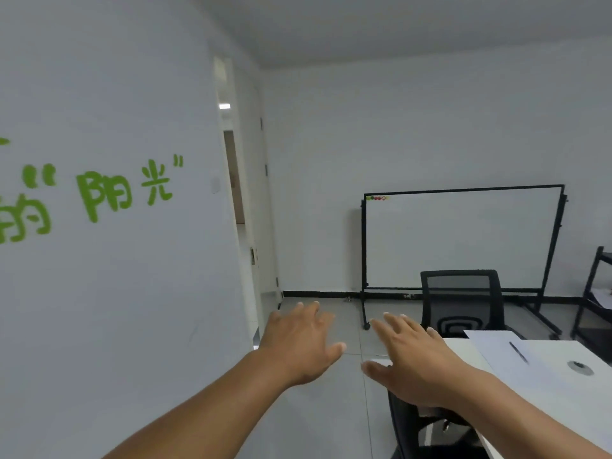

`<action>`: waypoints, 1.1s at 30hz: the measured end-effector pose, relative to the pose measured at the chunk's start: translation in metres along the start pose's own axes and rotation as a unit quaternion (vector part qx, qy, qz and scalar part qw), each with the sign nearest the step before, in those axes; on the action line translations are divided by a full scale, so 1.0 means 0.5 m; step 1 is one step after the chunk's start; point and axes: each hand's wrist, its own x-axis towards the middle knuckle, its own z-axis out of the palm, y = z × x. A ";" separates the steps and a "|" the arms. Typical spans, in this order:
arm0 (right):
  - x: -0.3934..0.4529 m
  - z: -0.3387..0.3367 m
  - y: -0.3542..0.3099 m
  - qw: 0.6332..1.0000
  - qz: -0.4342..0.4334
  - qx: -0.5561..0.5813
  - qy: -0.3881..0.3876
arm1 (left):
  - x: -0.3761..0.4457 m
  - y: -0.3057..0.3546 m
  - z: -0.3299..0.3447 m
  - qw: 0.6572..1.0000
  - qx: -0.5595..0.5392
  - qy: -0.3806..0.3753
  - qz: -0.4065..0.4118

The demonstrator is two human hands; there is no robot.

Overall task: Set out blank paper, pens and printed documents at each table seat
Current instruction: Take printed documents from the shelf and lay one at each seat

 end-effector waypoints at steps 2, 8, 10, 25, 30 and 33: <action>0.036 -0.007 -0.007 1.000 -0.016 -0.007 -0.001 | 0.019 -0.015 0.003 1.000 0.007 0.000 -0.005; 0.150 -0.018 -0.049 0.998 -0.051 -0.039 -0.002 | 0.082 -0.088 0.025 1.000 0.023 -0.001 -0.016; 0.203 -0.021 -0.067 0.997 -0.056 -0.047 -0.002 | 0.110 -0.123 0.030 1.000 0.022 0.006 -0.018; 0.646 -0.026 -0.262 0.997 -0.022 -0.079 0.006 | 0.391 -0.534 0.060 1.000 0.002 -0.005 -0.001; 0.763 -0.041 -0.268 0.996 0.016 -0.081 -0.041 | 0.525 -0.579 0.075 0.997 0.000 -0.070 0.043; 0.836 -0.041 -0.239 0.996 0.023 -0.065 -0.055 | 0.612 -0.589 0.088 0.982 0.025 -0.172 0.080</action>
